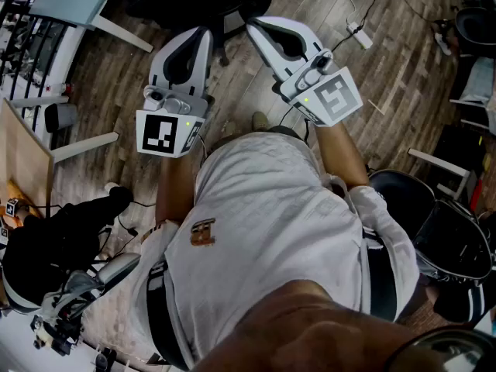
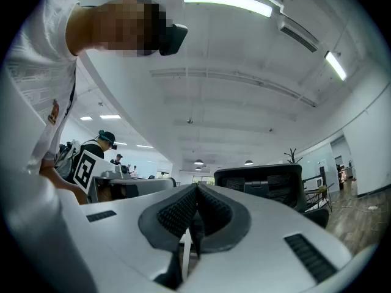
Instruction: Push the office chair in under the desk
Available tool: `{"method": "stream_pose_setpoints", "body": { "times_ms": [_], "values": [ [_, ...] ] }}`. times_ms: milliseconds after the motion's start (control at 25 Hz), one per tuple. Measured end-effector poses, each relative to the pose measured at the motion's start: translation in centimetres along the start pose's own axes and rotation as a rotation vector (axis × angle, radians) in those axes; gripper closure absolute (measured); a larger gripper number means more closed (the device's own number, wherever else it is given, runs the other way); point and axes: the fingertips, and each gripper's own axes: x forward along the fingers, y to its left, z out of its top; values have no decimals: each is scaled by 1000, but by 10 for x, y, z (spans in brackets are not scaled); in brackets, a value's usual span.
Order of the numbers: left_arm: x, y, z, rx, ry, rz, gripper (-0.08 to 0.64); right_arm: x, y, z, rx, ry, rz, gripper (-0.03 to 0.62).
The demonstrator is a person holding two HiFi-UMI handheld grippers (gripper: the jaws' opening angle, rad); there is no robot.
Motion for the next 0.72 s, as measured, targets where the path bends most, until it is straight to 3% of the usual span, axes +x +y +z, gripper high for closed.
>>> {"method": "stream_pose_setpoints", "body": {
  "times_ms": [400, 720],
  "values": [
    [-6, 5, 0, 7, -6, 3, 540, 2, 9, -4, 13, 14, 38, 557],
    [-10, 38, -3, 66, 15, 35, 538, 13, -1, -12, -15, 72, -6, 555]
  ]
}}
